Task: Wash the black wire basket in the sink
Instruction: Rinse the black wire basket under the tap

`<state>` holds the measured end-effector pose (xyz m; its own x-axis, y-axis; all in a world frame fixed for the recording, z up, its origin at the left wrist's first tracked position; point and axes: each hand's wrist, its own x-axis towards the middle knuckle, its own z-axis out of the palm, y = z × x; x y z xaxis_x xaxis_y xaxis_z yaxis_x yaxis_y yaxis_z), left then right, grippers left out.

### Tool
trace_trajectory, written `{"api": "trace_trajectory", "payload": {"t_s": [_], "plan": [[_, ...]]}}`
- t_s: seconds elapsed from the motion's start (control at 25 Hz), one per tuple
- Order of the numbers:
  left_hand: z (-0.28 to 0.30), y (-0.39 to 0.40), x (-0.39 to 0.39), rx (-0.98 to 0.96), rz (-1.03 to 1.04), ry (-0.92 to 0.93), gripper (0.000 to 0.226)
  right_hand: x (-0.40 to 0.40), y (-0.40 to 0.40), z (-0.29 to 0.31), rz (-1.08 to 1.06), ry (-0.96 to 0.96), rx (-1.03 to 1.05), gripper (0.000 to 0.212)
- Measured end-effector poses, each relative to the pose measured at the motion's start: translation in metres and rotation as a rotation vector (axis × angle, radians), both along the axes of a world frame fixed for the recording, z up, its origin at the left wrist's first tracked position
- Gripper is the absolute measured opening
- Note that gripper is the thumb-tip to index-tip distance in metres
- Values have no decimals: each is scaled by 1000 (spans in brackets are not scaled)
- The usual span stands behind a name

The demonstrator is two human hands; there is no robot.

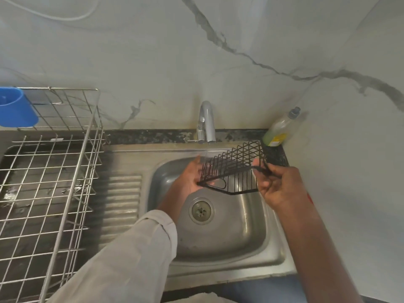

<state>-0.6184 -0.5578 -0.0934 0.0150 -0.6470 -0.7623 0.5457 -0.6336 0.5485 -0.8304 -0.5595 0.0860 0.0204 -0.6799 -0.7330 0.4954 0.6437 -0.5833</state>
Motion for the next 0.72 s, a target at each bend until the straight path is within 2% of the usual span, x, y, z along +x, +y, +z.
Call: {"api": "trace_trajectory", "payload": {"t_s": [0.16, 0.28, 0.4, 0.48, 0.6, 0.72], "plan": [[17, 0, -3, 27, -75, -62, 62, -19, -4, -26, 108, 237, -7, 21], [12, 22, 11, 102, -61, -48, 72, -34, -7, -46, 394, 492, -13, 19], [5, 56, 26, 107, 51, -146, 59, -33, -1, -63, 643, 763, -73, 22], [5, 80, 34, 57, 171, -172, 61, -23, 5, -75, 668, 790, -175, 24], [7, 111, 42, -21, 325, -155, 72, -1, 9, -89, 651, 719, -309, 28], [12, 131, 46, -64, 538, -189, 55, 24, 13, -76, 699, 619, -351, 25]]}}
